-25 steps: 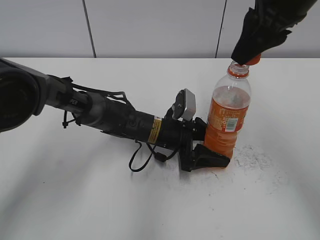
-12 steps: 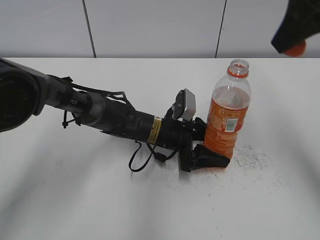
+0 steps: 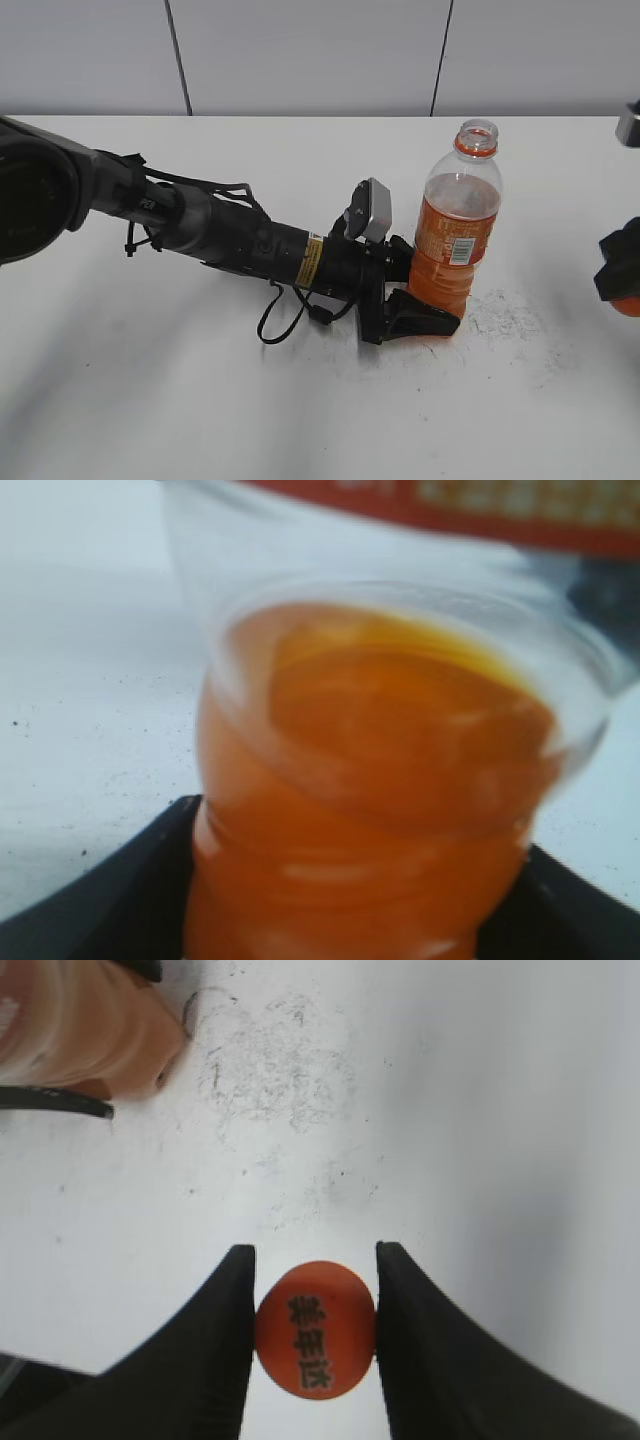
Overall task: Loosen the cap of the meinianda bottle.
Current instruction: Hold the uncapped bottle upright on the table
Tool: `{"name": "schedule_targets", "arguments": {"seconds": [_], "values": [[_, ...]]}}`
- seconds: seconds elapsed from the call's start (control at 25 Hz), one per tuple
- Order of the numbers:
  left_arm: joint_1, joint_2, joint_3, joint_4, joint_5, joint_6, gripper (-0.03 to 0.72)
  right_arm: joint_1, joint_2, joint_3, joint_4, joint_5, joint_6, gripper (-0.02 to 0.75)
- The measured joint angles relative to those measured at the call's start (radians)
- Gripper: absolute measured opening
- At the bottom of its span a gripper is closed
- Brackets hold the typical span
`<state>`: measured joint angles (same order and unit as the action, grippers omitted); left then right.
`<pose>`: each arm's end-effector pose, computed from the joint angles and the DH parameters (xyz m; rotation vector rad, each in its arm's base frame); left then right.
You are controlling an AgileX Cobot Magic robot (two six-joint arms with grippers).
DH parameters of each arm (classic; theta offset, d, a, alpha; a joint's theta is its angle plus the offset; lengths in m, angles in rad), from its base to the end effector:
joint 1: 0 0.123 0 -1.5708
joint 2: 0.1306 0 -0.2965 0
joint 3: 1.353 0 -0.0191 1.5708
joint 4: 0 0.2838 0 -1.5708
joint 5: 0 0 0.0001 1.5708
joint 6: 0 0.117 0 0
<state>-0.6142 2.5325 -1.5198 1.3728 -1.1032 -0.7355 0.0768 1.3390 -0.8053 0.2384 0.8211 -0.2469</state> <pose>0.3474 -0.3703 0.0144 1.5010 1.3647 -1.2373 0.2678 0.0409 0.2032 -0.2634 2.8019 0.2437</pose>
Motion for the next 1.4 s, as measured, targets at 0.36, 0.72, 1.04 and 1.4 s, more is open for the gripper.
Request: {"name": "schedule_targets", "arguments": {"seconds": [0.36,0.72,1.04,1.4], "values": [[0.0,0.0,0.0,0.002,-0.002,0.001,0.564,0.0,0.179,0.202,0.12,-0.539,0.035,0.27],[0.0,0.0,0.0,0.003,-0.003,0.001,0.564,0.0,0.352,0.203,0.136,-0.69,0.038,0.27],[0.0,0.0,0.0,0.003,-0.003,0.001,0.564,0.0,0.389,0.203,0.136,-0.723,0.038,0.27],[0.0,0.0,0.0,0.004,-0.003,0.001,0.564,0.0,0.396,0.203,0.133,-0.734,0.039,0.288]]}}
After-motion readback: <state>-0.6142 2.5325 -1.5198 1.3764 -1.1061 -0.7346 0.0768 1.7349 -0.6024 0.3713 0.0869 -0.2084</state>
